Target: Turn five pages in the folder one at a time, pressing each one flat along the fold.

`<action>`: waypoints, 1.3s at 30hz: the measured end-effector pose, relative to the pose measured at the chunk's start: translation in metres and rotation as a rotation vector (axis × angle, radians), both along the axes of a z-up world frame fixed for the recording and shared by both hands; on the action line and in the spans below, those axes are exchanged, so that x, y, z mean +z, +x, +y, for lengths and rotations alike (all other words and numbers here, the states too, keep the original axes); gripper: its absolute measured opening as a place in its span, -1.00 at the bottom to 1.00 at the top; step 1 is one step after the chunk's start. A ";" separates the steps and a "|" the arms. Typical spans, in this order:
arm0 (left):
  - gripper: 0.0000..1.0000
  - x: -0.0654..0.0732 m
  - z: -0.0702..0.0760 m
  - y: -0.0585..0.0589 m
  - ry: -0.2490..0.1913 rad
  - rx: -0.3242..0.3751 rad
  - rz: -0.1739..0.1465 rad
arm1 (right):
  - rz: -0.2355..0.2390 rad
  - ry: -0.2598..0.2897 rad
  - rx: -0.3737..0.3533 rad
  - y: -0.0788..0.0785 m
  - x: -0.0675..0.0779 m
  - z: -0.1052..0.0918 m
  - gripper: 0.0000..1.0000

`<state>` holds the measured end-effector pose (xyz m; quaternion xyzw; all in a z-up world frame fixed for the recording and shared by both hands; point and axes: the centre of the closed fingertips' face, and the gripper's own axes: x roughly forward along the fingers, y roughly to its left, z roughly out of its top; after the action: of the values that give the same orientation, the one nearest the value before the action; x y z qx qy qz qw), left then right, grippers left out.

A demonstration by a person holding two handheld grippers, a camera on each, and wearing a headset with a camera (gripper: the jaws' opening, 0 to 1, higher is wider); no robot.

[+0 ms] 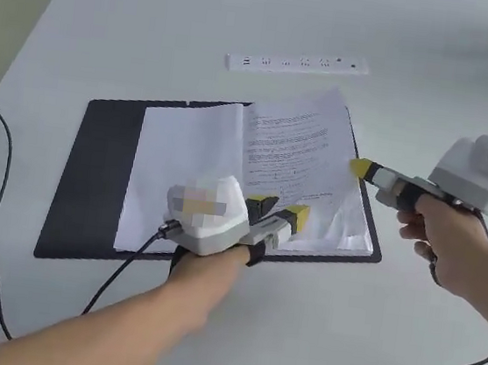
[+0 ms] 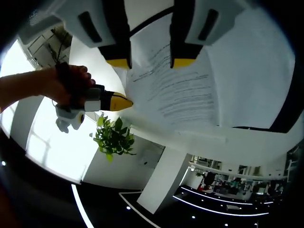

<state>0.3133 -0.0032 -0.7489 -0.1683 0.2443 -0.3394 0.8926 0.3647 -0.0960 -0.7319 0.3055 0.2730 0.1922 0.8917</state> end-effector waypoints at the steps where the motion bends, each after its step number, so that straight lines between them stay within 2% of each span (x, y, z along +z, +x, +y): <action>1: -0.40 0.003 0.003 0.000 -0.002 0.004 -0.006 | 0.005 0.012 -0.001 -0.001 0.002 0.001 -1.00; 2: -0.39 0.005 0.005 -0.001 0.001 0.005 -0.007 | 0.002 0.023 -0.002 -0.001 0.005 0.003 -1.00; 5: -0.39 0.016 0.017 -0.006 0.017 0.004 -0.039 | -0.001 0.068 -0.004 -0.001 0.015 0.008 -1.00; 7: -0.38 0.018 0.022 -0.008 0.022 0.006 -0.048 | -0.012 0.078 -0.003 -0.001 0.023 0.013 -1.00; 13: -0.37 0.031 0.051 -0.017 0.029 0.031 -0.074 | -0.037 0.163 0.002 -0.002 0.050 0.036 -1.00; 22: -0.37 0.042 0.109 -0.030 0.047 0.099 -0.108 | -0.072 0.239 0.044 -0.007 0.078 0.078 -1.00; 25: -0.37 0.044 0.125 -0.034 0.057 0.116 -0.111 | -0.076 0.267 0.057 -0.007 0.083 0.090 -1.00; 31: -0.35 0.048 0.157 -0.042 0.094 0.142 -0.128 | -0.086 0.314 0.111 -0.005 0.093 0.127 -1.00; 34: -0.35 0.051 0.174 -0.046 0.108 0.156 -0.140 | -0.082 0.331 0.133 -0.004 0.095 0.146 -1.00; 39: -0.34 0.049 0.201 -0.053 0.131 0.182 -0.139 | -0.060 0.342 0.186 -0.006 0.089 0.188 -1.00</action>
<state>0.2607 0.1978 -0.7000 -0.1073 0.1871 -0.2512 0.9436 0.3587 0.0925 -0.6427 0.4203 0.2365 0.3265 0.8129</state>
